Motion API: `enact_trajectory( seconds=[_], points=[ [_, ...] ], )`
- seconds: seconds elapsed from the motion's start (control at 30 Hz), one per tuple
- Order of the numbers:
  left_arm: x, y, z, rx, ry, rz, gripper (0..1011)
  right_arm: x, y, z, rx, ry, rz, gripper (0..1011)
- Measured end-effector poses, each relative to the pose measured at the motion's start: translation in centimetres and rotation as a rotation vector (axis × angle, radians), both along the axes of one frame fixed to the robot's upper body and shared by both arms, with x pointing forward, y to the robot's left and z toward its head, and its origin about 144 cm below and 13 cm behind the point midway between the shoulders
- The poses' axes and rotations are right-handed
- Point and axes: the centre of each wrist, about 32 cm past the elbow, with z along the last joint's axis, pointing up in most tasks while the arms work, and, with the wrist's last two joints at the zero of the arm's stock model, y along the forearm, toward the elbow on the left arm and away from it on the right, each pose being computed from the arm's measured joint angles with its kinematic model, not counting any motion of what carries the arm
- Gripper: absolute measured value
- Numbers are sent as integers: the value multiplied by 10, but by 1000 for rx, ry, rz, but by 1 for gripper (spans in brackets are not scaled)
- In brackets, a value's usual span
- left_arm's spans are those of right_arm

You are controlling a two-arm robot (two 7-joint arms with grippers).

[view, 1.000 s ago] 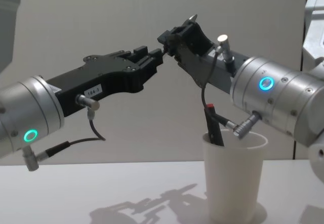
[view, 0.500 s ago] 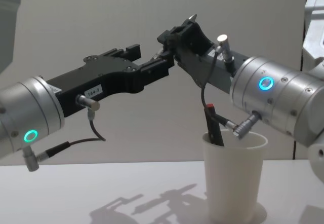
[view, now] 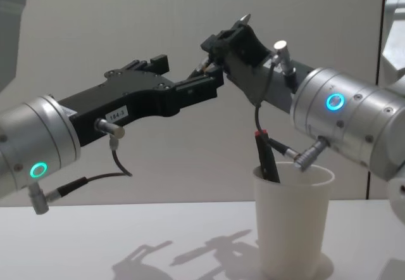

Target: Place the pen into the pen holder.

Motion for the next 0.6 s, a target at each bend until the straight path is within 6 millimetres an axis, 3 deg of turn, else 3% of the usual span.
enact_trajectory(
  seconds=[0.6],
  points=[
    [0,0,0,0,0,0,1001,-13,-11,9,-100,-79,-209,143]
  ],
)
